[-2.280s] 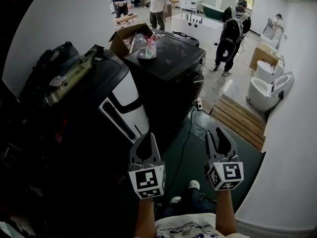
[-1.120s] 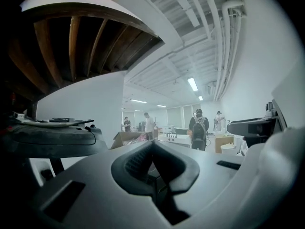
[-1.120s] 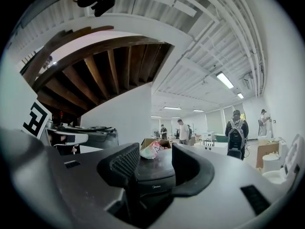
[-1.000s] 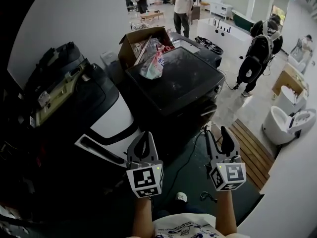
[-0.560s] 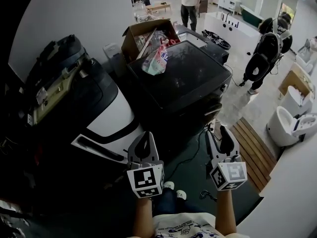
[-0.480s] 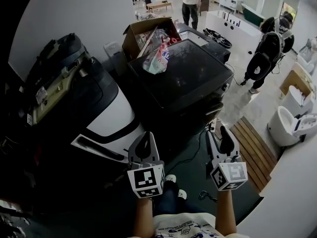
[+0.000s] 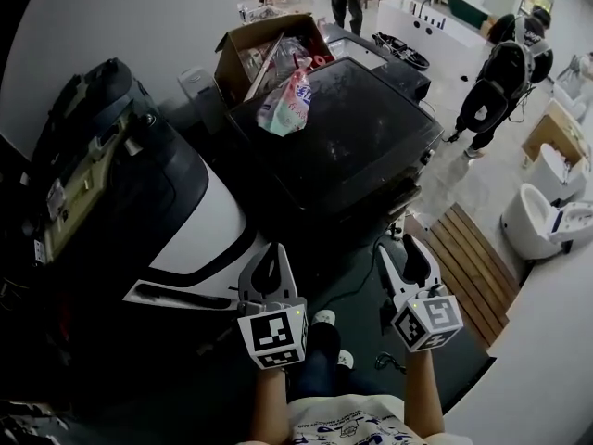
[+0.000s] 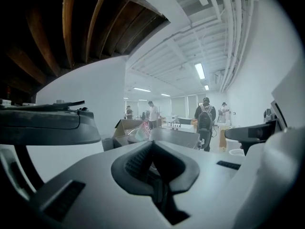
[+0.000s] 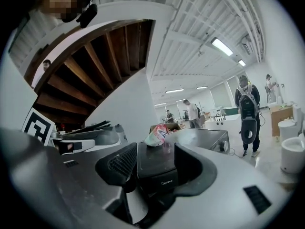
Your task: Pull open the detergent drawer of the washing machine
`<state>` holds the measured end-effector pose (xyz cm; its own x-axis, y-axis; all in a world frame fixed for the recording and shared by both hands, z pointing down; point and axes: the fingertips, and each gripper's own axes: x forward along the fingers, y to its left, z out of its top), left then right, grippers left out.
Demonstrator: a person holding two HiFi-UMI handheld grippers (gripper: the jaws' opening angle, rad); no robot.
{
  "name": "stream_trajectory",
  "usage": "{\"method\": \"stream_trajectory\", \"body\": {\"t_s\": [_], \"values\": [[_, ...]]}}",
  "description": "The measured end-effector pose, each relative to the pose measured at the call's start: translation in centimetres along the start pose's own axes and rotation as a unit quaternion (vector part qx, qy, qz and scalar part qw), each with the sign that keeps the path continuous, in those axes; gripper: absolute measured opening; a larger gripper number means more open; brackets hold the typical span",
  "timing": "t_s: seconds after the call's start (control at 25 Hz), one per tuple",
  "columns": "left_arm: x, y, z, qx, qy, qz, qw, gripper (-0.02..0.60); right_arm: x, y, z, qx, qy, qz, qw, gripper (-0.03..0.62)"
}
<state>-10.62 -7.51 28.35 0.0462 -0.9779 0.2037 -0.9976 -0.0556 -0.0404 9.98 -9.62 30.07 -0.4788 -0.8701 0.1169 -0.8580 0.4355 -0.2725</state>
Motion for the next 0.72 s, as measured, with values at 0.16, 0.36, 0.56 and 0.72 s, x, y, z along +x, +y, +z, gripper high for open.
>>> {"method": "stream_trajectory", "body": {"t_s": [0.16, 0.36, 0.56, 0.72], "values": [[3.9, 0.7, -0.4, 0.003, 0.009, -0.017, 0.9998, 0.014, 3.6, -1.0, -1.0, 0.016, 0.009, -0.009, 1.000, 0.249], [8.4, 1.4, -1.2, 0.016, 0.024, -0.036, 0.9989, 0.014, 7.5, -2.2, -3.1, 0.033, 0.026, -0.016, 0.999, 0.249], [12.1, 1.6, -2.4, 0.023, 0.036, -0.052, 0.9977, 0.014, 10.4, -2.8, -5.9, 0.066, 0.046, -0.007, 0.997, 0.249], [14.2, 1.6, -3.4, 0.033, 0.042, -0.061, 0.9967, 0.014, 12.0, -3.3, -8.1, 0.102, 0.057, 0.005, 0.993, 0.249]]}}
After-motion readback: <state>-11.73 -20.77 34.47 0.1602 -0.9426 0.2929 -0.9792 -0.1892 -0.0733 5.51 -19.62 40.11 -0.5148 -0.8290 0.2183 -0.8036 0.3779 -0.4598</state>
